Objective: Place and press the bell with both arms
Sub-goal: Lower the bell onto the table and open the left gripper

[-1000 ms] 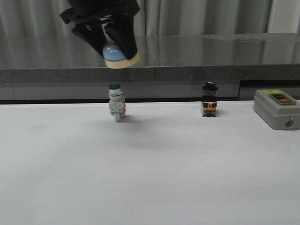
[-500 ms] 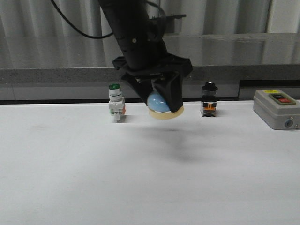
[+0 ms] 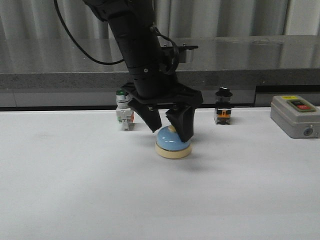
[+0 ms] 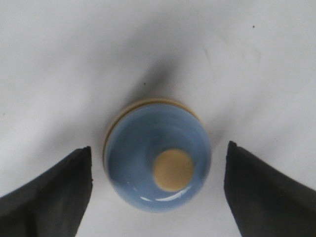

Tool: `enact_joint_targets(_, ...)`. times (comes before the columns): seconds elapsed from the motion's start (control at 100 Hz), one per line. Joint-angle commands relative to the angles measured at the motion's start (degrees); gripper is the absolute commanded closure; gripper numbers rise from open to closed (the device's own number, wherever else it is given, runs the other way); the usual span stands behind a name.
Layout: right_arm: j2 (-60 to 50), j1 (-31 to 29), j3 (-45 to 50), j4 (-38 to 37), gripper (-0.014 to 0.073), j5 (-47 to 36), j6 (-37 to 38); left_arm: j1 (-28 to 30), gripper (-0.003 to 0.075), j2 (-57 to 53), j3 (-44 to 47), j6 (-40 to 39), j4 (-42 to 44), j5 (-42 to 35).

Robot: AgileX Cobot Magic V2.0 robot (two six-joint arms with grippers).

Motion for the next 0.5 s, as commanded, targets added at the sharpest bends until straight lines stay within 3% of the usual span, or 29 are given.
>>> enact_joint_targets(0.0, -1.00, -0.21, -0.83, -0.63, 0.0662, -4.35, -0.20, -0.37, 0.0159, -3.55, -1.80, 0.14, -0.90, -1.47)
enact_joint_targets(0.28, -1.00, -0.21, -0.83, -0.63, 0.0662, -4.35, -0.20, -0.37, 0.0216, -4.98, -1.88, 0.14, -0.34, -0.32)
enact_joint_targets(0.38, -1.00, -0.21, -0.83, -0.63, 0.0662, -4.35, -0.20, -0.37, 0.0339, -6.73, -1.88, 0.14, -0.19, 0.49)
enact_joint_targets(0.49, -1.00, -0.21, -0.83, -0.63, 0.0662, -4.35, -0.20, -0.37, 0.0567, -9.15, -1.88, -0.07, -0.12, 0.46)
